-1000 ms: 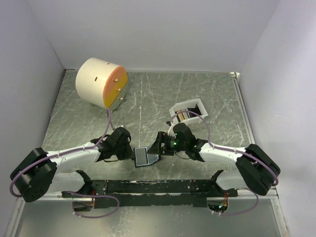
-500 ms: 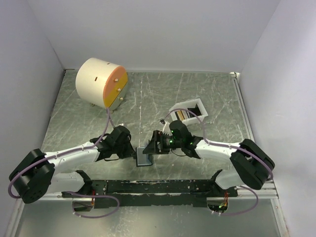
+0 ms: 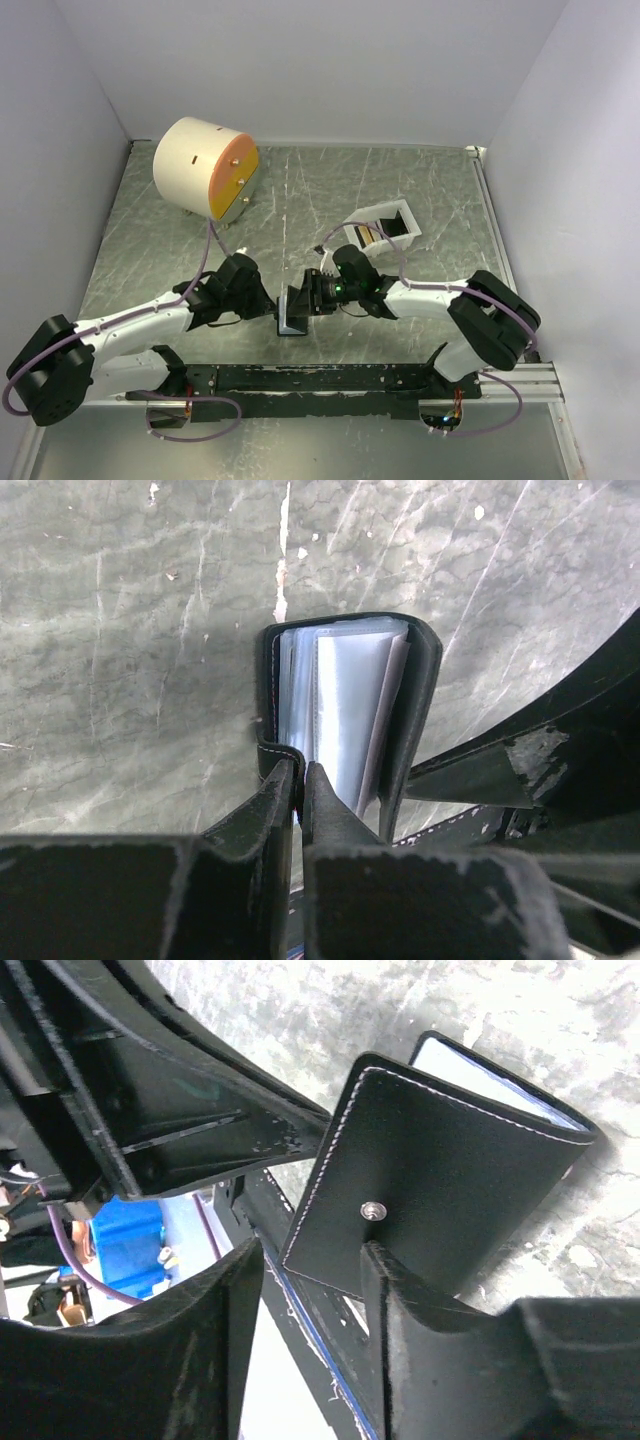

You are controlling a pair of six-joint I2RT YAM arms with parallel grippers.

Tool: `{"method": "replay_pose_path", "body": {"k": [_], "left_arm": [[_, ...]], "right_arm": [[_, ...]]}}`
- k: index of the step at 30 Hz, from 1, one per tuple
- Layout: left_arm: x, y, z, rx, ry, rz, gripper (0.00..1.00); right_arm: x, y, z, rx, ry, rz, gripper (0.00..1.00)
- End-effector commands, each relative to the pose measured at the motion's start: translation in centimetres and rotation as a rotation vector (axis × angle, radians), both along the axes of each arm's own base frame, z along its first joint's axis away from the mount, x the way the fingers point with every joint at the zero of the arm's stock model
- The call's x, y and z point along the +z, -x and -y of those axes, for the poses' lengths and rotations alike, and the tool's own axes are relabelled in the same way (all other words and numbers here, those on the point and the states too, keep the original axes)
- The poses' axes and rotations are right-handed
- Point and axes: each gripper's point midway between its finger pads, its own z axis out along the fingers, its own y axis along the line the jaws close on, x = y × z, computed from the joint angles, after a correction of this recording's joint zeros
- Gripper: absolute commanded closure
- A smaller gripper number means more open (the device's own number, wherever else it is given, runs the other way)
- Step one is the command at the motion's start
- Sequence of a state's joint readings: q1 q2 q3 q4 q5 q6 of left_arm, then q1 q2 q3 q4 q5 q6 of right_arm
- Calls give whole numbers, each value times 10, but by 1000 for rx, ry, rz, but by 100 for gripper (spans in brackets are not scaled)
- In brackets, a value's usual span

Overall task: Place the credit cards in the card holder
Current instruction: Close the card holder at the center of the board.

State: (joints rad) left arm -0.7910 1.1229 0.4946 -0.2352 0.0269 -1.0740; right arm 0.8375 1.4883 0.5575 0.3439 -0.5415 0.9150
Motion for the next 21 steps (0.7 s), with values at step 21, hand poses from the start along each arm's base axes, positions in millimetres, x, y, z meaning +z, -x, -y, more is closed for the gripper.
{"method": "replay_pose_path", "body": {"k": [21], "left_arm": [[7, 5, 7, -35, 53, 6, 91]], "right_arm": [[-61, -20, 6, 0, 352, 57, 63]]}}
